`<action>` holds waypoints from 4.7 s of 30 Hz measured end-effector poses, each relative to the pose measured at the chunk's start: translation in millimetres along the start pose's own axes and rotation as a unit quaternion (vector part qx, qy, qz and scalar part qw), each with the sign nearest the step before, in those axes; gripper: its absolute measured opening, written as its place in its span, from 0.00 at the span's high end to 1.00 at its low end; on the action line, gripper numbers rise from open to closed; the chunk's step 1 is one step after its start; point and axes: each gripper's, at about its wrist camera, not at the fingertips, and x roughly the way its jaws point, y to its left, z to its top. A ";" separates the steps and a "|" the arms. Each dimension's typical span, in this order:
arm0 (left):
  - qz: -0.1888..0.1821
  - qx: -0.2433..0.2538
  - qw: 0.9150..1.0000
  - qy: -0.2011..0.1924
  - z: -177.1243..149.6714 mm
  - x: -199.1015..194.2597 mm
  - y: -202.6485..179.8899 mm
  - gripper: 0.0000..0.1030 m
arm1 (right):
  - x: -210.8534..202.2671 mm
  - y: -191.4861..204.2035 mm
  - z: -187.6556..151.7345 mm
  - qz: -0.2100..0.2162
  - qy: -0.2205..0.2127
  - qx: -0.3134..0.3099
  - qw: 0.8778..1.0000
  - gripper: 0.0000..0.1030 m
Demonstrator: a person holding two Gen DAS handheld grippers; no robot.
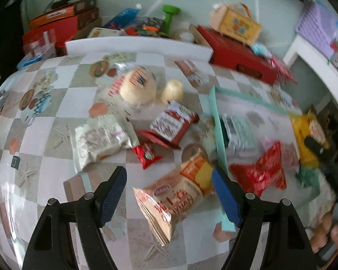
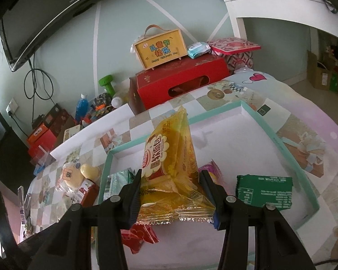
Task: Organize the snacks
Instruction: 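Carry both held bags over the teal tray, then lower both bags into the tray and open both tools to release them, then withdraw both open tools from the tray back toward the snack pile, then reach the left tool toward the green Snoopy packet while the right tool approaches the small red candy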
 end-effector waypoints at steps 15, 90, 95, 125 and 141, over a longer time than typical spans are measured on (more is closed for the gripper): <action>0.006 0.014 1.000 0.016 -6.0 18.0 -1.8 0.38 | 6.3 -3.8 -1.6 -0.011 0.010 -0.010 1.000 0.51; 0.124 -0.109 0.972 -0.165 23.3 -56.1 94.3 0.00 | 16.8 77.7 -3.6 -0.068 -0.070 -0.082 0.992 0.00; 0.125 -0.142 0.967 -0.168 14.4 -71.3 125.8 0.00 | 17.1 104.8 -14.2 0.000 -0.065 -0.075 0.995 0.00; 0.202 -0.214 0.952 -0.087 -16.7 -63.6 238.2 0.00 | 72.9 212.1 -104.1 0.058 0.083 -0.235 0.967 0.30; 0.210 -0.283 0.931 -0.091 -14.8 -38.6 310.8 0.13 | 89.2 217.8 -113.6 0.036 0.105 -0.262 0.959 0.51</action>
